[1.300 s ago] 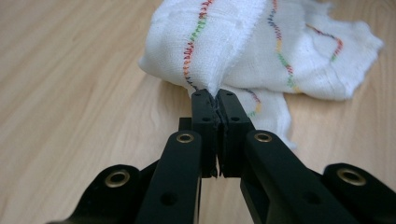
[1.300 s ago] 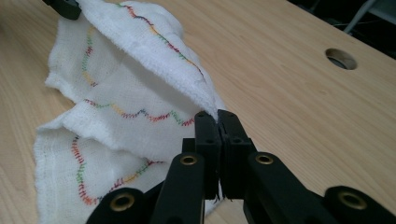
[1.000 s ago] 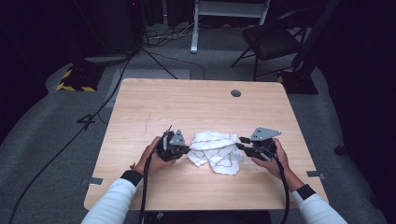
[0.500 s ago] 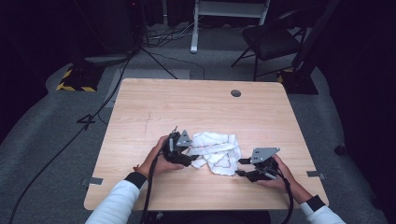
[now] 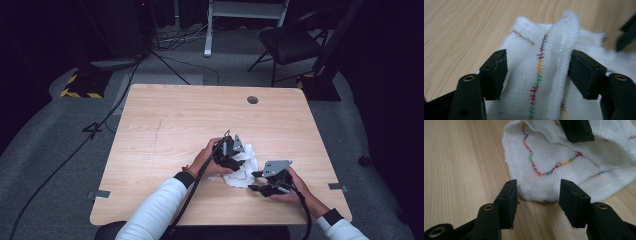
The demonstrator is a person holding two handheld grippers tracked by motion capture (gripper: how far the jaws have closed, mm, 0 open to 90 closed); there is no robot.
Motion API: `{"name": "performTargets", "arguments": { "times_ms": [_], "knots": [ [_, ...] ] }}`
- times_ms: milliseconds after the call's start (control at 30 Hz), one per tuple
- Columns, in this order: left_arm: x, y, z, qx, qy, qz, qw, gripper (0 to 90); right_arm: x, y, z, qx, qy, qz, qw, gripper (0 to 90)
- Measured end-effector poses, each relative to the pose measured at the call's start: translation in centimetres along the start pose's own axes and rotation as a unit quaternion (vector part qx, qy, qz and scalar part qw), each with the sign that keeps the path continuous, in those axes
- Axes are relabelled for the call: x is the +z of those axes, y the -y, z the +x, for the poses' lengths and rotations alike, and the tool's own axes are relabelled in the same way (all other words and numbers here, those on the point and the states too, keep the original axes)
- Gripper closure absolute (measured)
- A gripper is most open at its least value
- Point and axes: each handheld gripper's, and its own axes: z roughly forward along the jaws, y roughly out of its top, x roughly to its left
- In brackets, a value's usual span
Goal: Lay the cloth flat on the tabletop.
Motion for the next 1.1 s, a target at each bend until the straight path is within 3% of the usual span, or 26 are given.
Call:
{"name": "performTargets", "arguments": {
  "times_ms": [33, 133, 233, 333, 367, 400, 567, 767, 833, 1100],
  "knots": [
    [0.1, 0.1, 0.1, -0.006, 0.008, -0.002, 1.0000, 38.7, 0.0, 0.0, 0.0, 0.000, 0.000, 0.000, 1.0000, 52.7],
    [-0.4, 0.3, 0.7, -0.001, 0.010, -0.011, 0.9999, 58.9, -0.1, 0.1, 0.0, -0.001, 0.006, -0.001, 1.0000, 63.6],
    [-2.0, 0.7, 1.7, -0.004, 0.014, -0.027, 0.9995, 73.4, -0.2, 0.1, -0.1, -0.004, 0.032, 0.002, 0.9995, 83.3],
    [-4.7, 1.6, 3.3, -0.023, 0.024, -0.061, 0.9976, 76.9, -0.8, -0.1, -0.1, -0.012, 0.044, -0.010, 0.9989, 87.2],
    [-4.7, 1.6, 3.3, -0.023, 0.024, -0.061, 0.9976, 77.1, -0.8, -0.1, -0.1, -0.012, 0.044, -0.010, 0.9989, 87.2],
    [-5.5, 1.9, 3.8, -0.032, 0.023, -0.070, 0.9968, 77.0, -1.4, -0.3, -0.2, -0.007, 0.048, -0.026, 0.9985, 87.8],
    [-8.8, 3.9, 5.1, -0.056, 0.016, -0.089, 0.9943, 76.8, -2.8, -0.7, -0.3, -0.002, 0.065, -0.051, 0.9966, 88.2],
    [-11.2, 5.9, 5.5, -0.060, 0.004, -0.085, 0.9946, 76.9, -4.5, -1.3, -0.6, 0.011, 0.098, -0.081, 0.9919, 88.6],
    [-12.5, 6.8, 5.3, -0.066, 0.007, -0.088, 0.9939, 76.7, -5.7, -1.7, -0.7, 0.021, 0.108, -0.097, 0.9892, 88.7],
    [-14.3, 8.0, 3.7, -0.061, 0.023, -0.098, 0.9931, 73.6, -7.7, -2.4, 0.5, 0.016, 0.109, -0.118, 0.9868, 88.8]
  ]
}}
